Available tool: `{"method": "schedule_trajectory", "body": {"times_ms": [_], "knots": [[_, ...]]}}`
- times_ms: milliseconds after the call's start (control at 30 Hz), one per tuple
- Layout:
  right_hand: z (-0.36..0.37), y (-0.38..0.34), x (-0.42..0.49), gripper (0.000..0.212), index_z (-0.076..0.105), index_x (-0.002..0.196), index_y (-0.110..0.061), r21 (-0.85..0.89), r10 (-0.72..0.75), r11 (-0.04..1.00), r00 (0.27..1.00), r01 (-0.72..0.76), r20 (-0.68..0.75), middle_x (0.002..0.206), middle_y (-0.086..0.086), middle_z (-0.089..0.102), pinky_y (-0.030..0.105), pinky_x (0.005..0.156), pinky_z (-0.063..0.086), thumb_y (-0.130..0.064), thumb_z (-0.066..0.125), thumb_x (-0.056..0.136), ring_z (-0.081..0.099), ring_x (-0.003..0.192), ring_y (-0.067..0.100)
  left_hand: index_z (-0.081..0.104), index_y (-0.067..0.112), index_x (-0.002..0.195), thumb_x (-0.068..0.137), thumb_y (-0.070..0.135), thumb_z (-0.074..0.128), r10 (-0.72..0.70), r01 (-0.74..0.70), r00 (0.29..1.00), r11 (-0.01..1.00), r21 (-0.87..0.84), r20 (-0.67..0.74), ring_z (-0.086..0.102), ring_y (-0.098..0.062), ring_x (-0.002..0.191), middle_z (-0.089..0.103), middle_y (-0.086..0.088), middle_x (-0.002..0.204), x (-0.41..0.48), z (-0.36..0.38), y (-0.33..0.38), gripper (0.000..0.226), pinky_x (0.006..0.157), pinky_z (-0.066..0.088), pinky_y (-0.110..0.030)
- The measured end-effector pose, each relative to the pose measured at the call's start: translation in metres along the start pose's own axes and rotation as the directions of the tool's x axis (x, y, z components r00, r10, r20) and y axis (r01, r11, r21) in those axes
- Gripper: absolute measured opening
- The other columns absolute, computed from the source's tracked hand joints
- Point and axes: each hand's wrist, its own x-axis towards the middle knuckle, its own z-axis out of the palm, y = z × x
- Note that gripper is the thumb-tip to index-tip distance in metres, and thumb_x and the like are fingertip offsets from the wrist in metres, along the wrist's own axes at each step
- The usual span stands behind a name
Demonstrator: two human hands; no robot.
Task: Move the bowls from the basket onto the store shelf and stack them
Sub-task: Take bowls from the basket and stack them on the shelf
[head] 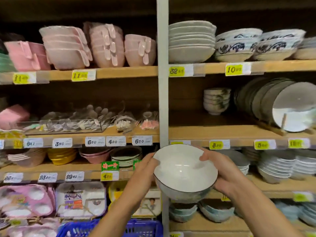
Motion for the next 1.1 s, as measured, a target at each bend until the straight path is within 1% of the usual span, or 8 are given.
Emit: {"method": "schedule_trajectory", "body": {"times_ms": [233, 367, 467, 567, 633, 733, 967, 1100], "knots": [[-0.087, -0.061, -0.005, 0.045, 0.069, 0.113, -0.011, -0.007, -0.029, 1.000, 1.000, 0.029, -0.012, 0.113, 0.022, 0.067, 0.039, 0.068, 0.056, -0.002, 0.046, 0.076, 0.062, 0.097, 0.043, 0.070, 0.031, 0.102, 0.089, 0.038, 0.049, -0.114, 0.128, 0.987, 0.984, -0.124, 0.117, 0.064, -0.022, 0.090, 0.072, -0.002, 0.102, 0.029, 0.098, 0.028, 0.026, 0.058, 0.052, -0.029], [-0.136, -0.098, -0.001, 0.033, 0.080, 0.078, -0.011, -0.058, -0.006, 0.998, 0.999, 0.009, 0.048, 0.078, 0.016, 0.074, 0.035, 0.051, 0.056, -0.002, 0.049, 0.076, 0.070, 0.063, 0.033, 0.067, 0.018, 0.095, 0.063, 0.039, 0.058, -0.179, 0.204, 0.976, 0.947, -0.247, 0.120, 0.063, -0.027, 0.085, 0.073, -0.005, 0.082, 0.051, 0.158, 0.037, 0.039, 0.059, 0.048, -0.031], [-0.164, -0.125, 0.006, 0.032, 0.070, 0.093, -0.005, -0.094, -0.002, 0.996, 1.000, 0.001, -0.009, 0.072, 0.018, 0.072, 0.033, 0.047, 0.054, -0.002, 0.061, 0.063, 0.068, 0.062, 0.034, 0.064, 0.012, 0.091, 0.071, 0.029, 0.053, -0.171, 0.184, 0.983, 0.939, -0.290, 0.070, 0.061, -0.025, 0.075, 0.072, -0.002, 0.070, 0.067, 0.199, 0.044, 0.029, 0.054, 0.046, -0.029], [-0.183, -0.148, 0.018, 0.023, 0.066, 0.097, -0.004, -0.054, -0.016, 0.998, 1.000, 0.015, -0.023, 0.074, 0.019, 0.072, 0.033, 0.047, 0.054, -0.002, 0.057, 0.076, 0.070, 0.059, 0.032, 0.069, 0.010, 0.096, 0.074, 0.022, 0.050, -0.217, 0.206, 0.976, 0.907, -0.367, 0.010, 0.065, -0.030, 0.082, 0.075, -0.009, 0.082, 0.082, 0.231, 0.053, 0.031, 0.065, 0.049, -0.036], [-0.192, -0.159, 0.027, 0.024, 0.069, 0.100, -0.005, 0.006, -0.041, 0.999, 0.999, 0.041, -0.018, 0.087, 0.019, 0.073, 0.036, 0.053, 0.057, -0.006, 0.052, 0.083, 0.071, 0.072, 0.033, 0.069, 0.008, 0.101, 0.072, 0.021, 0.049, -0.227, 0.206, 0.974, 0.878, -0.431, 0.003, 0.066, -0.034, 0.093, 0.075, -0.014, 0.097, 0.093, 0.248, 0.059, 0.038, 0.070, 0.053, -0.038], [-0.202, -0.165, 0.042, 0.036, 0.068, 0.114, -0.011, 0.043, -0.105, 0.993, 0.994, 0.106, -0.021, 0.117, 0.016, 0.064, 0.042, 0.079, 0.056, -0.008, 0.053, 0.082, 0.061, 0.105, 0.034, 0.065, 0.012, 0.101, 0.080, 0.021, 0.044, -0.244, 0.164, 0.963, 0.865, -0.474, -0.112, 0.064, -0.031, 0.086, 0.071, -0.013, 0.094, 0.108, 0.266, 0.066, 0.031, 0.048, 0.053, -0.030], [-0.185, -0.161, 0.079, 0.028, 0.060, 0.109, -0.020, -0.033, -0.202, 0.979, 0.972, 0.199, -0.124, 0.110, 0.009, 0.063, 0.045, 0.092, 0.053, -0.014, 0.055, 0.082, 0.059, 0.103, 0.029, 0.054, 0.026, 0.090, 0.094, 0.028, 0.035, -0.200, 0.078, 0.944, 0.908, -0.411, -0.261, 0.063, -0.024, 0.080, 0.065, -0.005, 0.089, 0.152, 0.284, 0.071, 0.019, 0.049, 0.052, -0.027], [-0.170, -0.164, 0.113, 0.044, 0.056, 0.123, -0.020, -0.044, -0.269, 0.963, 0.944, 0.266, -0.191, 0.119, 0.009, 0.059, 0.048, 0.096, 0.050, -0.012, 0.052, 0.080, 0.057, 0.108, 0.029, 0.054, 0.025, 0.089, 0.094, 0.026, 0.035, -0.194, 0.059, 0.936, 0.910, -0.411, -0.295, 0.063, -0.024, 0.081, 0.065, -0.006, 0.091, 0.188, 0.282, 0.070, 0.020, 0.055, 0.051, -0.030]]}}
